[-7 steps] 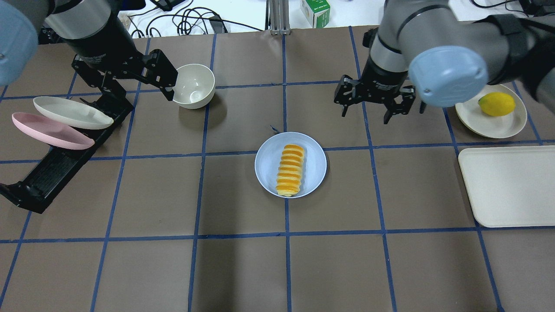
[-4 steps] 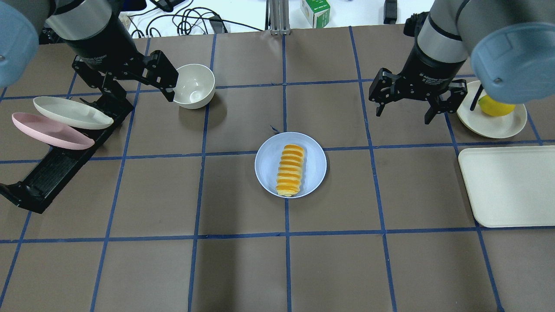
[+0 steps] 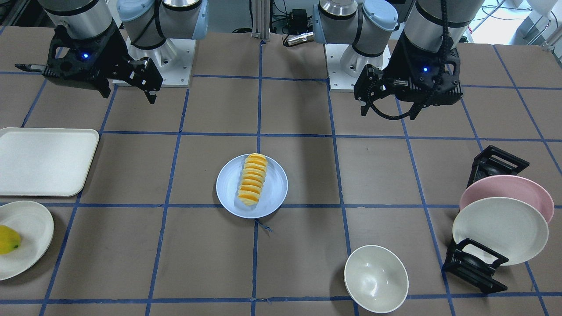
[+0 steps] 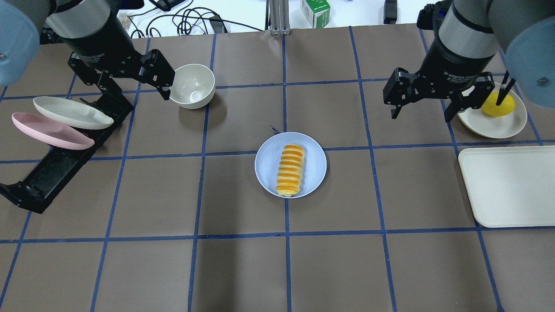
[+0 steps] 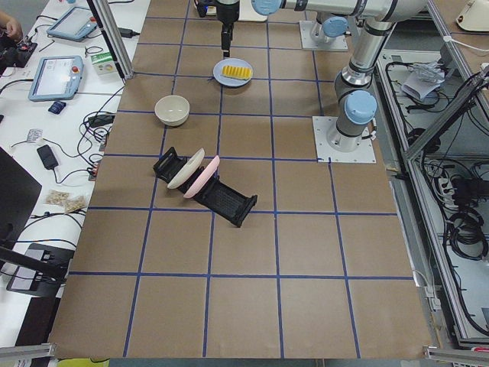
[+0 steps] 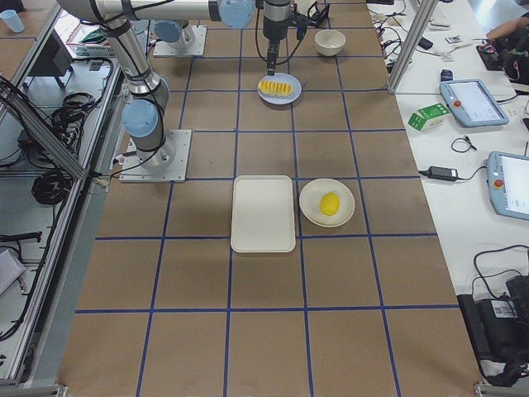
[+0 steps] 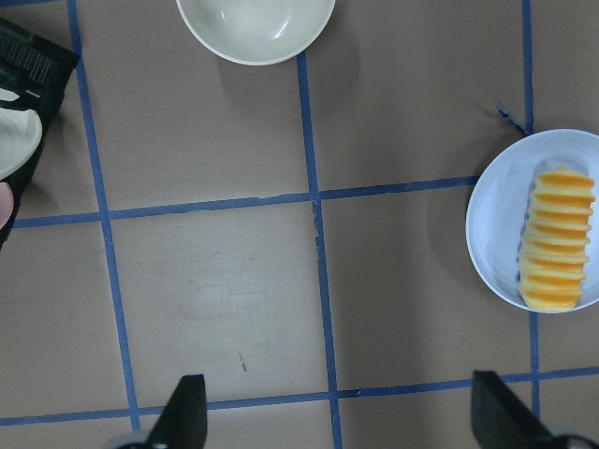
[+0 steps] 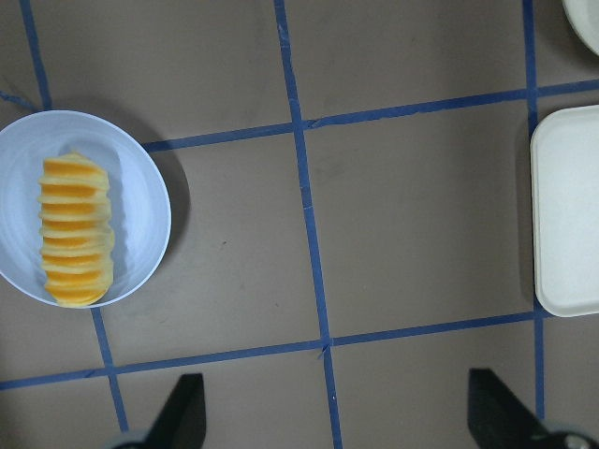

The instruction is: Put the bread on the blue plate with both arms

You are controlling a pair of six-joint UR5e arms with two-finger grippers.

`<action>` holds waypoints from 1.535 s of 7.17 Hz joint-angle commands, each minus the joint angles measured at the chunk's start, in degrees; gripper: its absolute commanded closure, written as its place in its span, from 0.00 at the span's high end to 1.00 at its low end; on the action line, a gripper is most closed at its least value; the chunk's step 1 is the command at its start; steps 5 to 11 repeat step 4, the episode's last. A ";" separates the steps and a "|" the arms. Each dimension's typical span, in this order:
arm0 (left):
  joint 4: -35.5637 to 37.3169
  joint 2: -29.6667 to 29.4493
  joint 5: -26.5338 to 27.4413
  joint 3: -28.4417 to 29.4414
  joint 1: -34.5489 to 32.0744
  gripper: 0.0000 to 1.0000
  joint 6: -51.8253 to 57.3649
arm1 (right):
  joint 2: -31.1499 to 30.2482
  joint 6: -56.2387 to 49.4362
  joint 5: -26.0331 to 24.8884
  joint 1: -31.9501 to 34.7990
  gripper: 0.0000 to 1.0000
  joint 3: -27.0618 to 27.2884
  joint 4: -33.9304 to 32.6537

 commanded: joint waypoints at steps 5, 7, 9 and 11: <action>-0.01 -0.88 0.18 0.28 -0.01 1.00 -0.28 | 0.07 -0.54 0.49 0.43 1.00 1.00 0.92; -0.01 -0.88 0.18 0.28 -0.01 1.00 -0.28 | 0.07 -0.54 0.49 0.43 1.00 1.00 0.92; -0.01 -0.88 0.18 0.28 -0.01 1.00 -0.28 | 0.07 -0.54 0.49 0.43 1.00 1.00 0.92; -0.01 -0.88 0.18 0.28 -0.01 1.00 -0.28 | 0.07 -0.54 0.49 0.43 1.00 1.00 0.92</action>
